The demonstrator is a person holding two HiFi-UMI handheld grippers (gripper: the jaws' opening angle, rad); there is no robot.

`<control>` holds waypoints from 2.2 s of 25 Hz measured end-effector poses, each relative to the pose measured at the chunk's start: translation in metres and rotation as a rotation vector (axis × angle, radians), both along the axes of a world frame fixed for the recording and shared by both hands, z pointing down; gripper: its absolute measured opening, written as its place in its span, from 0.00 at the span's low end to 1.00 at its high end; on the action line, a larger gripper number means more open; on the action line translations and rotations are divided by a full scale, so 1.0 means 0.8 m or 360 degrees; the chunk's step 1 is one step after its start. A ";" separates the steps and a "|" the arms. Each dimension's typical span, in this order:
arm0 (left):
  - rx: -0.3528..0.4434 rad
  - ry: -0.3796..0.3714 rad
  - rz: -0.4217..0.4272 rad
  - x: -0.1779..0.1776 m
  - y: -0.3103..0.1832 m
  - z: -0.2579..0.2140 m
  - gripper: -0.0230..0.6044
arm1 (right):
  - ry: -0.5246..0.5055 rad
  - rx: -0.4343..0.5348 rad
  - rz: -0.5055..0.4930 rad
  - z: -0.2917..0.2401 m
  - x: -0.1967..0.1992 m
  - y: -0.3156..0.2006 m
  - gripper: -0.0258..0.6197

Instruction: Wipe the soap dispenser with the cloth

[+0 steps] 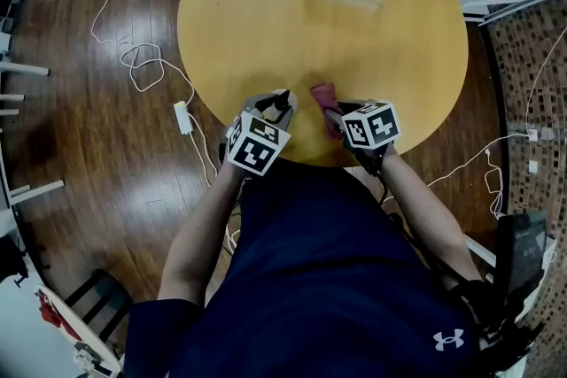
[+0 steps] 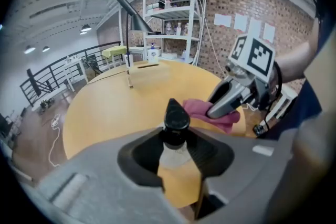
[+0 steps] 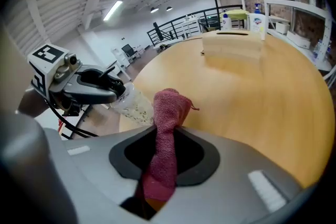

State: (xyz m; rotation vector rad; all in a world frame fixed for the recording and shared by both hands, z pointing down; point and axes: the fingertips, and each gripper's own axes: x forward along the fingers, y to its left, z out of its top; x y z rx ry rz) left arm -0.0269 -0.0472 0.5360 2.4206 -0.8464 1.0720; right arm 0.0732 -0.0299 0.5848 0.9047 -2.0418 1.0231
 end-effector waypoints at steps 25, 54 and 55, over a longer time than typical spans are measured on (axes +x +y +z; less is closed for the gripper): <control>-0.0268 0.0749 -0.0616 -0.028 0.006 -0.009 0.25 | 0.0742 0.0740 -0.0875 -0.037 -0.075 -0.010 0.19; 0.0106 0.0237 0.0247 0.004 0.046 -0.006 0.25 | 0.0720 0.0714 -0.1276 -0.066 -0.076 0.010 0.19; 0.0112 0.0224 0.0265 0.004 0.047 -0.006 0.25 | 0.0683 0.0751 -0.1286 -0.078 -0.082 0.011 0.19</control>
